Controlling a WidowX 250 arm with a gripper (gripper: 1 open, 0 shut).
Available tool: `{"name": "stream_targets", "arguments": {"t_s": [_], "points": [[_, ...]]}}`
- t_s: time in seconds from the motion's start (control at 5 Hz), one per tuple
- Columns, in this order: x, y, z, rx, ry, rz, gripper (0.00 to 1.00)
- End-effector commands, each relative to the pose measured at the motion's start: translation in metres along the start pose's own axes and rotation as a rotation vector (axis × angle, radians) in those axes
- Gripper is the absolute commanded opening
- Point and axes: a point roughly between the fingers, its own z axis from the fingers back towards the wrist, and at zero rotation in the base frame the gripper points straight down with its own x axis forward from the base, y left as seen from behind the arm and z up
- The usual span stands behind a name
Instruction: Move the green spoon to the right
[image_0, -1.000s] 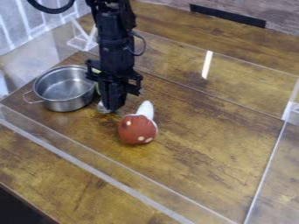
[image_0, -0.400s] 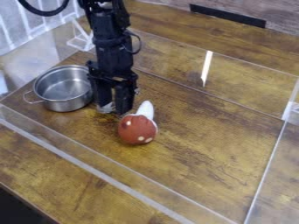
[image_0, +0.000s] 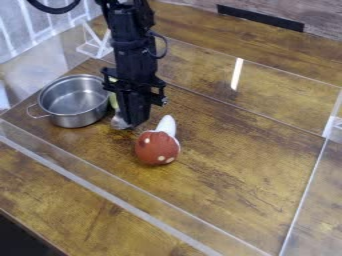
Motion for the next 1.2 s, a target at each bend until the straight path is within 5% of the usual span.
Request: {"name": "stream_targets", "arguments": {"t_s": [0.0,0.2,0.6,0.8,1.0], "points": [[0.014,-0.009,0.04,0.012,-0.122,0.065,1.0],[0.022,-0.012,0.038,0.014,-0.124,0.129,0.0],[0.023,-0.017,0.037,0.015,-0.117,0.186,0.0],[0.015,-0.005,0.039,0.028,-0.108,0.208,1.0],[0.019,0.006,0.036,0.04,-0.097,0.202,1.0]]}}
